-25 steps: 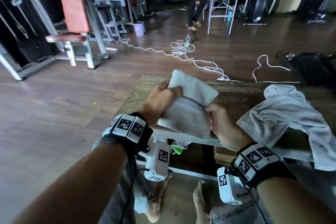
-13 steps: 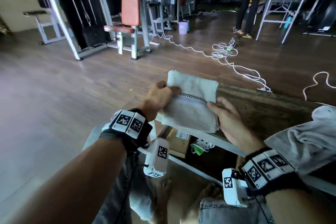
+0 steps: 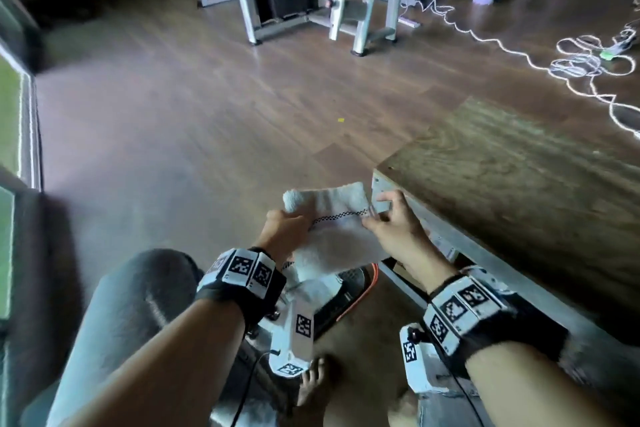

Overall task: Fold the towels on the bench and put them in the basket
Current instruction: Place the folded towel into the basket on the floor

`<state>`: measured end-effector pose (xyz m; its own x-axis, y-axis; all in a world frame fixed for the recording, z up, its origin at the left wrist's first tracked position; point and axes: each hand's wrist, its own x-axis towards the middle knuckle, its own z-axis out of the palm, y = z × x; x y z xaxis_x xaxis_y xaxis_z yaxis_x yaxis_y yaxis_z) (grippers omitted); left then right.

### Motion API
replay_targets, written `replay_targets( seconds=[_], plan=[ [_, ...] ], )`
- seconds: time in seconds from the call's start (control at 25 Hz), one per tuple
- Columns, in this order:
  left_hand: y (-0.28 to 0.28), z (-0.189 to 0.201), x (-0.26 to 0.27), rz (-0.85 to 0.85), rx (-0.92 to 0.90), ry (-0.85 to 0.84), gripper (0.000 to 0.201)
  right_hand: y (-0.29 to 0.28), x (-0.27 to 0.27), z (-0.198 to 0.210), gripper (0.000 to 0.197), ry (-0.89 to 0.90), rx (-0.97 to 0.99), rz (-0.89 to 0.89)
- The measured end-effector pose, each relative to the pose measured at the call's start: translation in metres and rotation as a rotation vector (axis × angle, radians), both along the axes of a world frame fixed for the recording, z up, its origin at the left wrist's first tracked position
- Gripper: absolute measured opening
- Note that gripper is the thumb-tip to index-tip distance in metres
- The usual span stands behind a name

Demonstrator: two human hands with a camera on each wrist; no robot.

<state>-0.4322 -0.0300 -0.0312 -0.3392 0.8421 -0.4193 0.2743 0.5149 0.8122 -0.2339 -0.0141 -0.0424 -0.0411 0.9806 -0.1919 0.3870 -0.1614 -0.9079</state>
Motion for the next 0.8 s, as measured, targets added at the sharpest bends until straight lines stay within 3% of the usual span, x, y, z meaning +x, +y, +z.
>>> replay_targets(
  seconds=[0.16,0.28,0.52,0.72,0.8],
  plan=[
    [-0.014,-0.075,-0.04,0.107,-0.114,-0.015,0.048,0.018,-0.05,-0.054,0.017,-0.161,-0.04,0.219],
    [-0.015,-0.127,-0.056,0.076,-0.269,0.072,0.04,0.025,-0.077,-0.092,0.003,-0.263,-0.127,0.363],
    [-0.017,-0.199,-0.078,0.018,-0.516,0.145,0.034,0.033,-0.121,-0.167,0.028,-0.319,-0.412,0.556],
    [-0.019,-0.225,-0.098,0.066,-0.623,0.125,0.036,0.03,-0.155,-0.201,0.028,-0.326,-0.533,0.653],
    [-0.018,-0.236,-0.105,0.182,-0.652,0.061,0.037,0.03,-0.17,-0.214,0.025,-0.295,-0.563,0.666]
  ],
)
